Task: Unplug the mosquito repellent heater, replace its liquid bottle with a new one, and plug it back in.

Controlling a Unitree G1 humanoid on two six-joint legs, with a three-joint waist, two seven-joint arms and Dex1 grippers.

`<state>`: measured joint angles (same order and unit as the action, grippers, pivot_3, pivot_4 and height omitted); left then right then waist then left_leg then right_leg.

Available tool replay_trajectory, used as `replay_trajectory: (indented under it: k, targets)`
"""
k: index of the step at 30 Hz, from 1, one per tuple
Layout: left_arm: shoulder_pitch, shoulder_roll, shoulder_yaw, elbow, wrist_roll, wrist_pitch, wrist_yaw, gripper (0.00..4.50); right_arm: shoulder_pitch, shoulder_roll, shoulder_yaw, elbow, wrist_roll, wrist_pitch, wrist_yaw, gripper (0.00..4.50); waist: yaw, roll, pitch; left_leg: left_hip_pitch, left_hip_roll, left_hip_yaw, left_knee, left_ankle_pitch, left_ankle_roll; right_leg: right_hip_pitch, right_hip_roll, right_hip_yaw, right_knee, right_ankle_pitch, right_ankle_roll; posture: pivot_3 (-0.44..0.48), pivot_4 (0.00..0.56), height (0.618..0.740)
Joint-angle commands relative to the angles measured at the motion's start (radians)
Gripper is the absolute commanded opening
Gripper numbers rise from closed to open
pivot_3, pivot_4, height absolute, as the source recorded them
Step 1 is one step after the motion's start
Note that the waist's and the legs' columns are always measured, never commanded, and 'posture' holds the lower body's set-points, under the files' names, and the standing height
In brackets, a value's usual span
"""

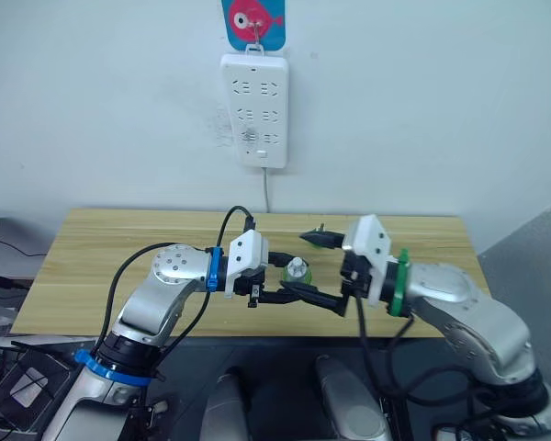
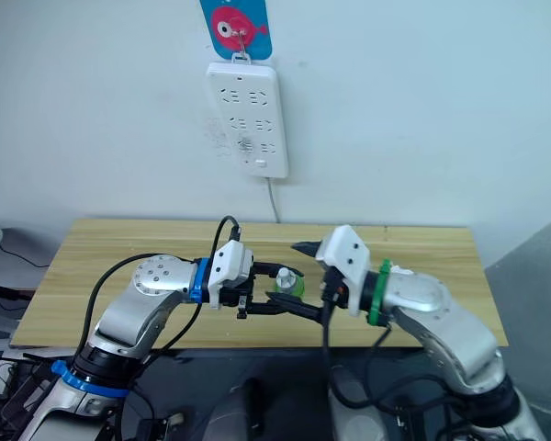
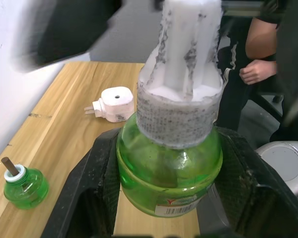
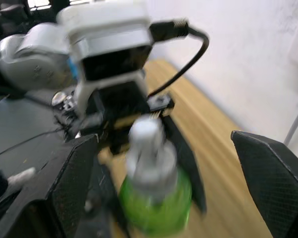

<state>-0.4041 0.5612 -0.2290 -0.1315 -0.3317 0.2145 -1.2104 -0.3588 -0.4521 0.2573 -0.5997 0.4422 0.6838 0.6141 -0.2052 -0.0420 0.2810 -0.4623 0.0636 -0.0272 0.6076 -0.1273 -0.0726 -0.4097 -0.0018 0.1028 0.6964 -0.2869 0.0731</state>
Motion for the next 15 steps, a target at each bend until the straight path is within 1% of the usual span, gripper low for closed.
replay_trajectory:
  k: [1, 5, 10, 15]
  targets:
    - [-0.006, -0.004, 0.002, -0.033, -0.01, -0.014, -0.003, 2.28, -0.012, 0.012, -0.009, 0.049, -0.055, -0.062, -0.019, 4.5, 0.006, 0.0, 0.0, 0.0, 0.0, 0.0, 0.0, 0.0, 0.0, 0.0, 0.0, 0.0, 0.0, 0.0, 0.0, -0.267, 0.235, 0.724]
    - [-0.005, -0.001, 0.005, -0.034, -0.01, -0.014, -0.002, 2.28, 0.018, -0.04, -0.071, 0.07, -0.04, -0.084, 0.025, 4.5, 0.011, 0.0, 0.0, -0.001, -0.001, -0.001, 0.0, 0.0, 0.0, 0.0, 0.0, 0.0, 0.0, 0.0, 0.0, -0.265, 0.238, 0.724]
    - [-0.002, 0.003, 0.012, -0.029, -0.011, -0.014, 0.005, 2.28, 0.083, -0.164, -0.174, 0.011, 0.057, -0.038, 0.115, 4.5, 0.012, 0.0, 0.0, -0.001, 0.0, -0.001, 0.0, 0.0, 0.0, 0.0, 0.0, 0.0, 0.0, 0.0, 0.0, -0.27, 0.241, 0.724]
    - [-0.006, 0.006, 0.017, -0.01, -0.008, -0.025, 0.001, 2.28, 0.095, -0.249, -0.223, -0.052, 0.156, 0.019, 0.187, 4.5, 0.005, 0.0, 0.0, 0.0, 0.0, 0.001, 0.0, 0.0, 0.0, 0.0, 0.0, 0.001, 0.0, 0.0, 0.0, -0.281, 0.243, 0.724]
